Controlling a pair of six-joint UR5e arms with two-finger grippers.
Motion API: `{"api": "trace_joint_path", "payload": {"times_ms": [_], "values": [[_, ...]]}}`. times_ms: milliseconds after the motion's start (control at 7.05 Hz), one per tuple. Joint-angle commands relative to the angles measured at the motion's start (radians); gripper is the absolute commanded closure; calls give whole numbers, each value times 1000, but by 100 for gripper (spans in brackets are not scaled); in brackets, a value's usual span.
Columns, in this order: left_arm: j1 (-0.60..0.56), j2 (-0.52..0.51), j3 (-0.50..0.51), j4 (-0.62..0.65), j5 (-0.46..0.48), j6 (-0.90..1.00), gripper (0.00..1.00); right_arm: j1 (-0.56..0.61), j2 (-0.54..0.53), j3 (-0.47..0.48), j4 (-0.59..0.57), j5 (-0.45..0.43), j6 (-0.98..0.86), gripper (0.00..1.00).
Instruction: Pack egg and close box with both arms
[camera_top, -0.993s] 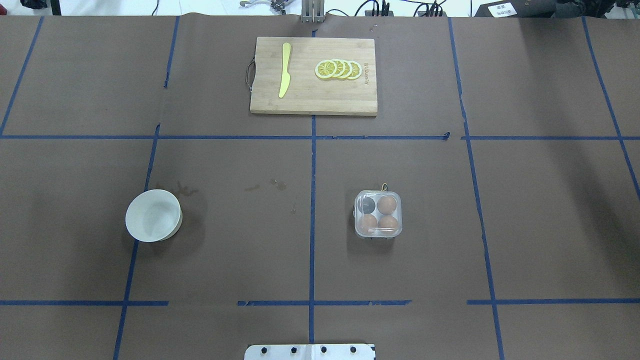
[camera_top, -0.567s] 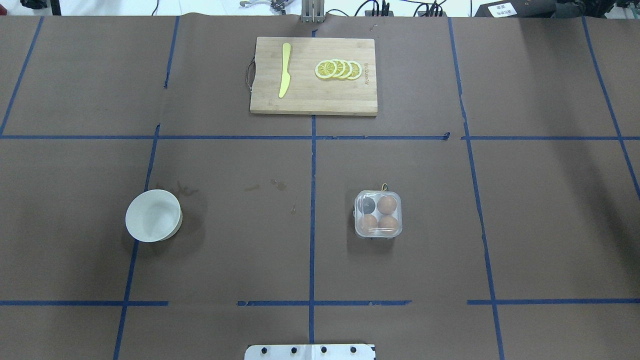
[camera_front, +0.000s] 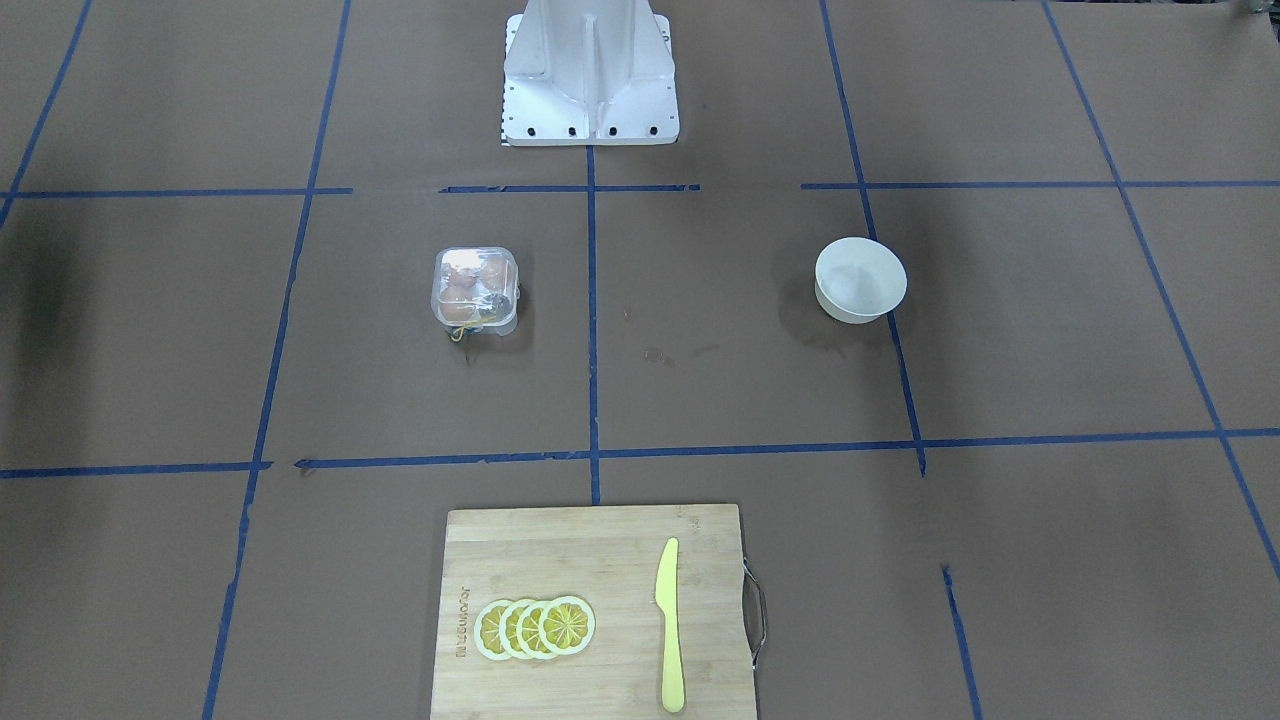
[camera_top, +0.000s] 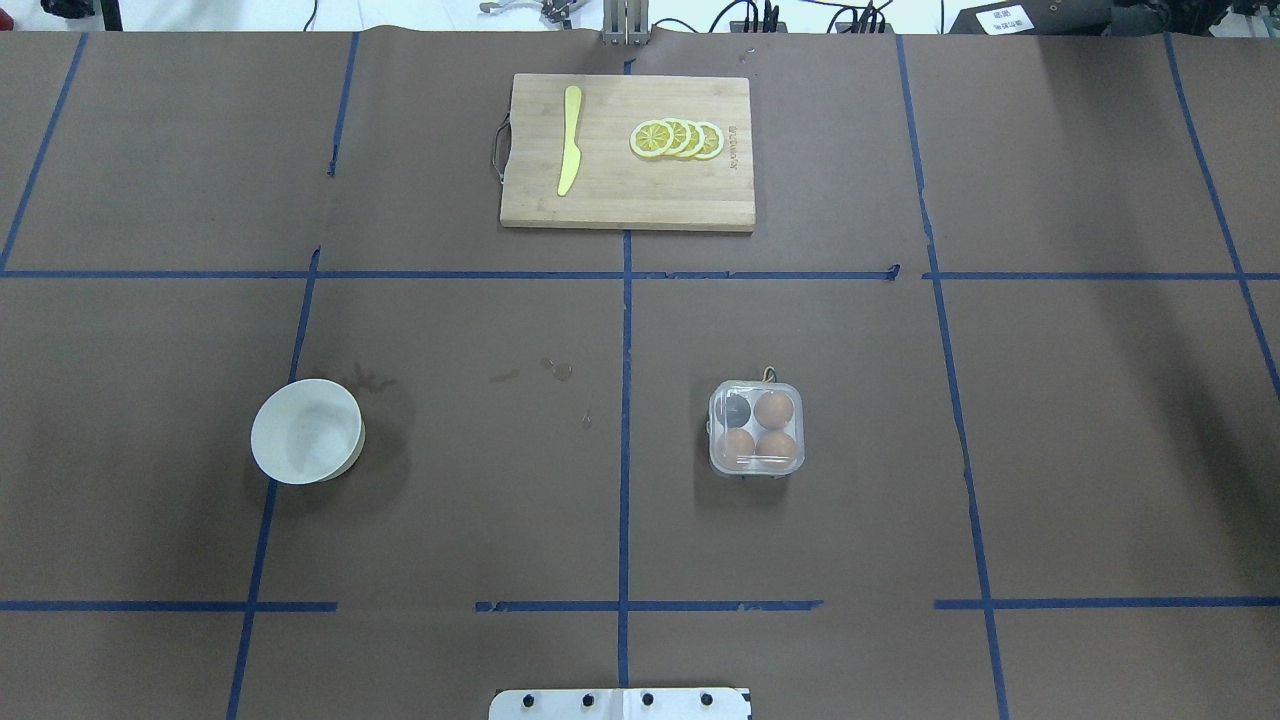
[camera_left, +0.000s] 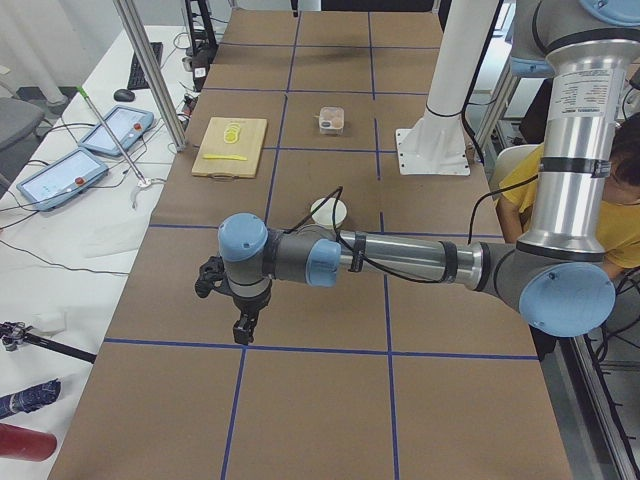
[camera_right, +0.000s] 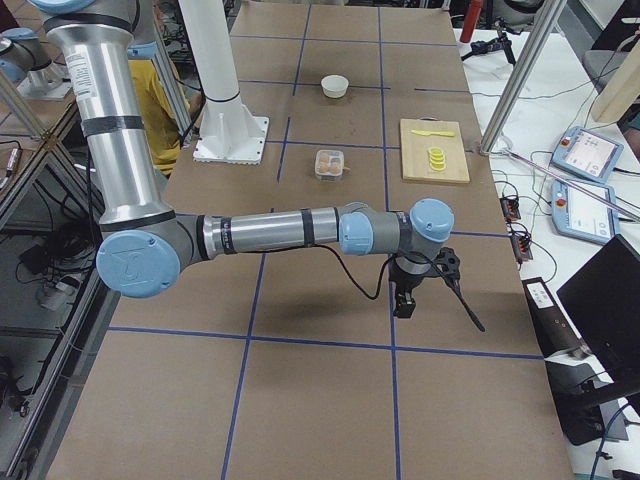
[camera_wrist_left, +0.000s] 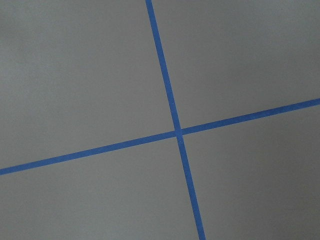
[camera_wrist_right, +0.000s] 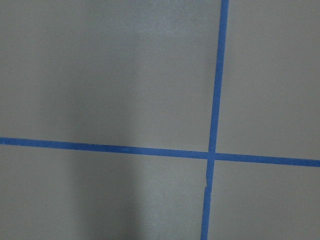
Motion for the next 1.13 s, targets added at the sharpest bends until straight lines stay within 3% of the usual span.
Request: {"api": "trace_joint_path", "payload": {"times_ms": [0,993], "values": [[7,4,8,-2,-2,-4,0,-7,-5,31,-1,1,2,0],[8,0,5,-65,1,-2,0,-15,-22,29,-6,-18,-1,0]]}}
